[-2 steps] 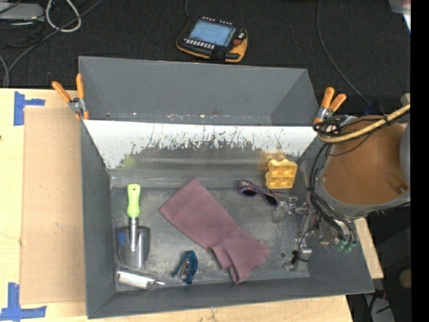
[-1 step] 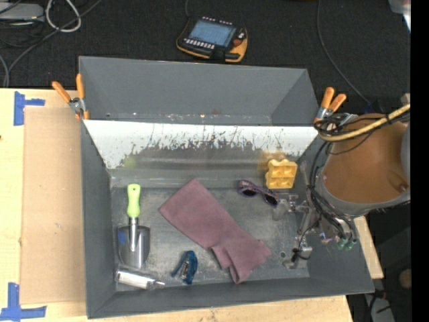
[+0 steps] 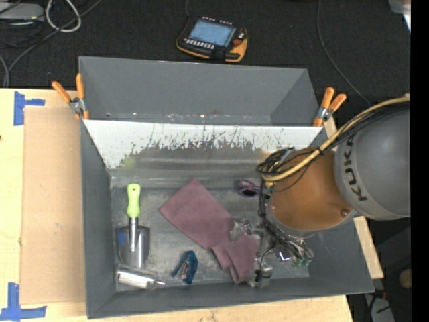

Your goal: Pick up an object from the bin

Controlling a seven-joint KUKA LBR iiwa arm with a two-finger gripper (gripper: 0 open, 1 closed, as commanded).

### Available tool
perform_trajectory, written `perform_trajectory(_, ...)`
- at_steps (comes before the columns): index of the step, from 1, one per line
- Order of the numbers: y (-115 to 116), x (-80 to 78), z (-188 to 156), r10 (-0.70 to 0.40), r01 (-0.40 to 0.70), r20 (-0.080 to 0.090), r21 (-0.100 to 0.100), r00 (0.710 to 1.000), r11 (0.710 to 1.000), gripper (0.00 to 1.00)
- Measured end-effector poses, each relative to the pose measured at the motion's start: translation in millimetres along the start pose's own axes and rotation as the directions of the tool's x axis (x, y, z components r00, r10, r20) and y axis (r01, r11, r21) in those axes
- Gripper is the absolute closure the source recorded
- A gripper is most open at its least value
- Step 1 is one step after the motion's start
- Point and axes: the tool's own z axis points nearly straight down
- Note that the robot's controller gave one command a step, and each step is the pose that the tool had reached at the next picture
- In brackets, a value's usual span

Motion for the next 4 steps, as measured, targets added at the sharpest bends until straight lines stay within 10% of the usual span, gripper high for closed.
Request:
perform_trajectory(1,27.8,-18.6,-20.4,0.012,-0.012,0.006,0.001,1.000,1.000,0.00)
perform_trajectory(2,44.2,-28.2,-2.8,-0.281,0.281,0.000,-0.002,0.960,0.960,0.00)
perform_trajectory(3,40.6,-12.3,15.9,0.120,-0.120,0.002,0.000,0.993,0.993,0.00)
perform_trajectory(4,38.9,-18.4,26.5,-0.088,0.088,0.000,-0.003,0.996,0.996,1.00)
